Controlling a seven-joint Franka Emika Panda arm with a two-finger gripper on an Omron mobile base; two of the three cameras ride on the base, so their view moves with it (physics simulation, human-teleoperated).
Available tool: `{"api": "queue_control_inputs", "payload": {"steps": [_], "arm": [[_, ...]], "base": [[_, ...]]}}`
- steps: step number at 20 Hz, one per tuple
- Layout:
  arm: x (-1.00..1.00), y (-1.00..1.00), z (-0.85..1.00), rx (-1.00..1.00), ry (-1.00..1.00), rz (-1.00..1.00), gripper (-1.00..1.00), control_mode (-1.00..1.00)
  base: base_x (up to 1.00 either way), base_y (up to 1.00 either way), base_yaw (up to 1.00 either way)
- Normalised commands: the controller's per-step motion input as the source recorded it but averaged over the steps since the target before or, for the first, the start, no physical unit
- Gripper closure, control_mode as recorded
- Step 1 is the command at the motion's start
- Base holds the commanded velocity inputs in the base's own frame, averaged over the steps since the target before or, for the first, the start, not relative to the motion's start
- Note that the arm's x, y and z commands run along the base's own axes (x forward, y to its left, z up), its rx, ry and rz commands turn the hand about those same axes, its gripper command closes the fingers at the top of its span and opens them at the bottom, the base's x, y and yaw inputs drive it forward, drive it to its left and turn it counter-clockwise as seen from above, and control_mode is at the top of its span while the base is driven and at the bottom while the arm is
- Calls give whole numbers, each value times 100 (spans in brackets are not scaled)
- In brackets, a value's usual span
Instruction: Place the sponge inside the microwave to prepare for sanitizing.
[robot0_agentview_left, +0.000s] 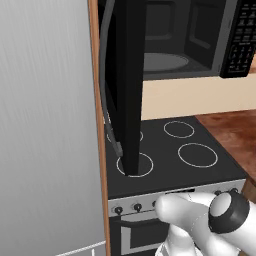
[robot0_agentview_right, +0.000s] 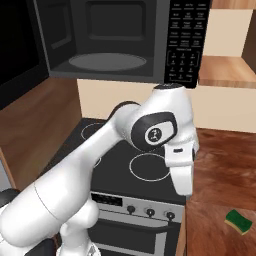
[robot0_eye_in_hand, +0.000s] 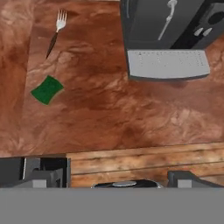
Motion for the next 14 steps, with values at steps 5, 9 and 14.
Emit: {"api": "queue_control_inputs", "payload": {"steps": [5,9,14], "arm": [[19,-33,-39,19,-4,-10,-100,-100],[26,-22,-33,11,-2,-12,-100,-100],[29,-22,-33,4,-4,-14,-100,-100]], "base": [[0,0,0],[0,0,0],[0,0,0]]}}
